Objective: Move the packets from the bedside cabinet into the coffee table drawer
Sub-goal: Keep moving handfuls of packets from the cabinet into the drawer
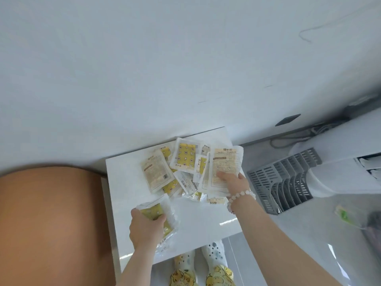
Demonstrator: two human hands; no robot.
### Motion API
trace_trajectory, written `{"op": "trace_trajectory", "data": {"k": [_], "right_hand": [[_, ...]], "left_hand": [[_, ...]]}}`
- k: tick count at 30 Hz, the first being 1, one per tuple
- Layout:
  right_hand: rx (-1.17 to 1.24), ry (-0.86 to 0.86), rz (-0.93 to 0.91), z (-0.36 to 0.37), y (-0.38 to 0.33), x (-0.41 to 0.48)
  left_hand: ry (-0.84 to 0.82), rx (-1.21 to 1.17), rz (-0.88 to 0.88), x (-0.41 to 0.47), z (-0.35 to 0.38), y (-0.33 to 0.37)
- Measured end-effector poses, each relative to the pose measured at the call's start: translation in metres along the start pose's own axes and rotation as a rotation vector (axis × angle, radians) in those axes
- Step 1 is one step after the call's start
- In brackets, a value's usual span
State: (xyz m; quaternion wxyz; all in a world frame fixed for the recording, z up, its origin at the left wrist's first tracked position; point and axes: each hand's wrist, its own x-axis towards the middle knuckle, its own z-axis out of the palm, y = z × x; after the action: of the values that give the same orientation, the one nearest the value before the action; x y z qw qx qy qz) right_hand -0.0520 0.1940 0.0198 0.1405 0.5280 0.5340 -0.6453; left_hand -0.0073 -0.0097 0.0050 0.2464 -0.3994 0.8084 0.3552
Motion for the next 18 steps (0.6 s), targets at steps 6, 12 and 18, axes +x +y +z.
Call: {"op": "trace_trajectory", "data": {"k": [6,12,18], "right_hand": [[0.192,0.020,0.034,-0.041,0.003,-0.048],[0.303,-0.059,0.053,-0.096,0.003,-0.080],[0.377,0.019,-0.017,-0.180,0.009,-0.120]], "left_hand": [[-0.158,0.022,0.207,-0.047,-0.021,0.055],[-0.335,0.071,0.406,-0.085,-0.022,0.107],[-0.504,0.120,0.483,-0.136,0.008,0.140]]}}
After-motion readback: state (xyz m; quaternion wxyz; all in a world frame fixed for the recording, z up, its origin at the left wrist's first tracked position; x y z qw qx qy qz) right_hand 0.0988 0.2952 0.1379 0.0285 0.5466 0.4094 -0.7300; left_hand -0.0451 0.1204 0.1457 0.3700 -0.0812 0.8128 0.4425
